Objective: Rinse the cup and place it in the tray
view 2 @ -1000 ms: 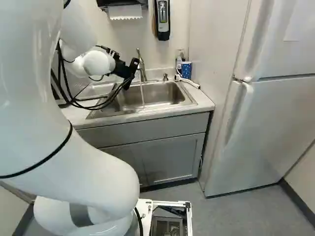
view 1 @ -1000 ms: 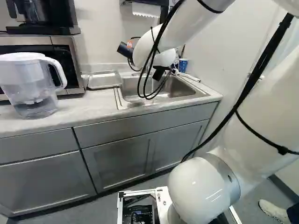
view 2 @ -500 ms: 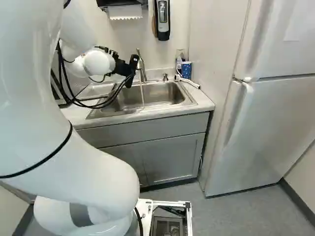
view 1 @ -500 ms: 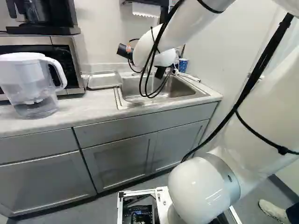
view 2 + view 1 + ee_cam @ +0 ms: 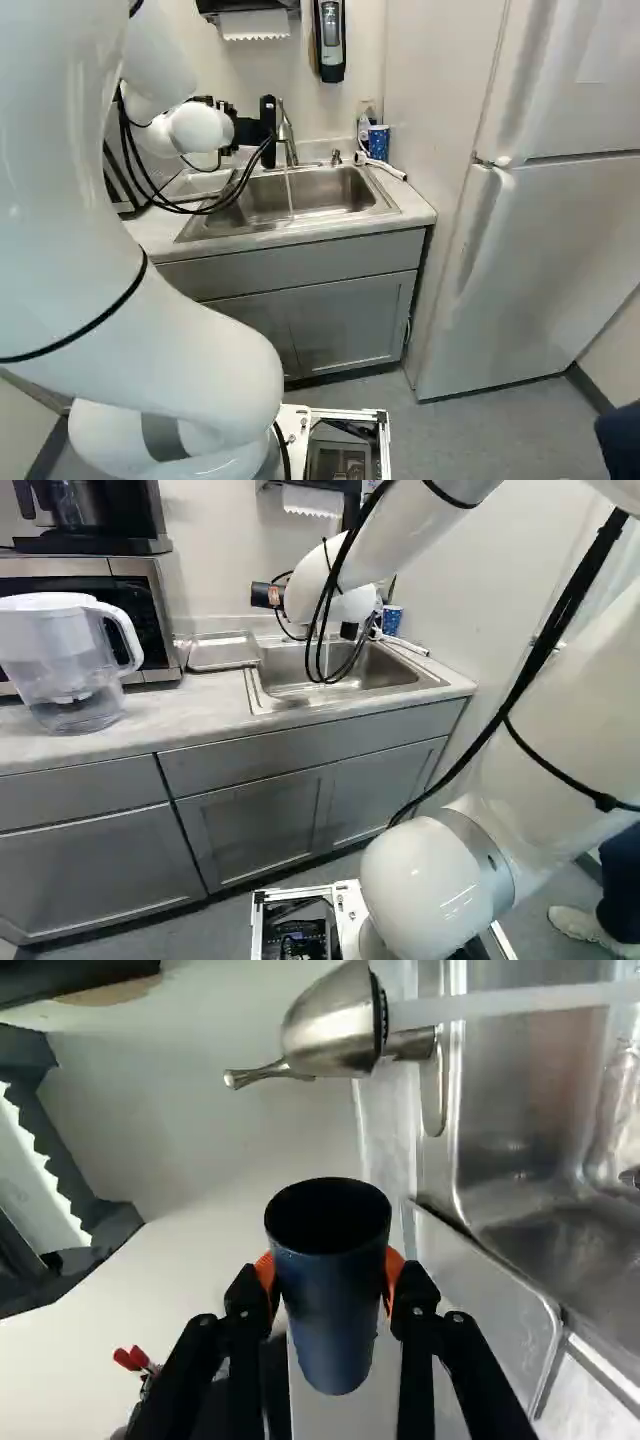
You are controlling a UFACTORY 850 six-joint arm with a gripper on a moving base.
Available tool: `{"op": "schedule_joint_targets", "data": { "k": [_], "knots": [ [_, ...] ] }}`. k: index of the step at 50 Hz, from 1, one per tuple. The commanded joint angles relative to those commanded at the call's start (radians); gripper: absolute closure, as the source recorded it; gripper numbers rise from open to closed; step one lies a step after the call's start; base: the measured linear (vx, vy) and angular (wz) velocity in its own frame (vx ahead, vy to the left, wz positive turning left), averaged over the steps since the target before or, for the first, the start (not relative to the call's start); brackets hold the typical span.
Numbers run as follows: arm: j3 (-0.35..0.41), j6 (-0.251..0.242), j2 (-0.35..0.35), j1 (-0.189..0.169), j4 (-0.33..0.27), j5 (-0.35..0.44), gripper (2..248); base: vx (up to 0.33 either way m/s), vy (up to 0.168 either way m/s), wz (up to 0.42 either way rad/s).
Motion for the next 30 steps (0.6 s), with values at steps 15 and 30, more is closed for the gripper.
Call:
{"op": "schedule_joint_targets", "data": {
  "k": [15,30],
  "knots": [
    [0.0,-0.158,0.0,0.0,0.0,0.0,129,0.0,0.0,0.0],
    [0.0,-0.315,0.0,0.0,0.0,0.0,129,0.0,0.0,0.0]
  ]
}}
